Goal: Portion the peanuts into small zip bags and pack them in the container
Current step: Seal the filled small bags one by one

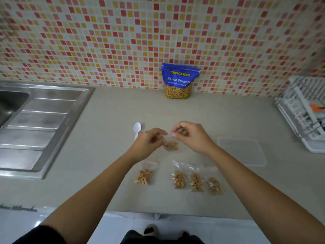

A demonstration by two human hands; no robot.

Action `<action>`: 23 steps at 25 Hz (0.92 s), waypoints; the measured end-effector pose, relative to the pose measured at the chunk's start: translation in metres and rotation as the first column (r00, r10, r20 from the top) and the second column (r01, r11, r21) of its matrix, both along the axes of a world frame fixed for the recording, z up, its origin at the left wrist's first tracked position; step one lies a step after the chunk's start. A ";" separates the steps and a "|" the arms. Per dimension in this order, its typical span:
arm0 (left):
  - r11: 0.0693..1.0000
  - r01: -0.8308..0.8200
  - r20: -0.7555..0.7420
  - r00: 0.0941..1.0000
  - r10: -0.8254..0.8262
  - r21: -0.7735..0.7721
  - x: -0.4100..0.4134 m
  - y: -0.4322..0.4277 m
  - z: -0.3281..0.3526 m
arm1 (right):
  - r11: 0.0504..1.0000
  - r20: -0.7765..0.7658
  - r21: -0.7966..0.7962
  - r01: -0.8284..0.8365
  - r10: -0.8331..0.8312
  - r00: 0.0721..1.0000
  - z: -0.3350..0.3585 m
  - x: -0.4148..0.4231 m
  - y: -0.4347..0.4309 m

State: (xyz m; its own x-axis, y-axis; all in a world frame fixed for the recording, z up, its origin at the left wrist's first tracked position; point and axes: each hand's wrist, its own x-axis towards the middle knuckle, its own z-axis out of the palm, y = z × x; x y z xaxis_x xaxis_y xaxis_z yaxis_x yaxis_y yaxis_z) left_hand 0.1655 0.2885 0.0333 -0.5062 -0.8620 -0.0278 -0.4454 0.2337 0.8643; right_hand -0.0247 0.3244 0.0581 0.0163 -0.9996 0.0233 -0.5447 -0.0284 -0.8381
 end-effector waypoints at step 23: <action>0.767 0.189 0.065 0.980 -0.190 -0.614 -0.096 -0.060 0.193 | 0.892 0.112 -0.398 0.214 -0.184 0.977 0.159 -0.069 -0.013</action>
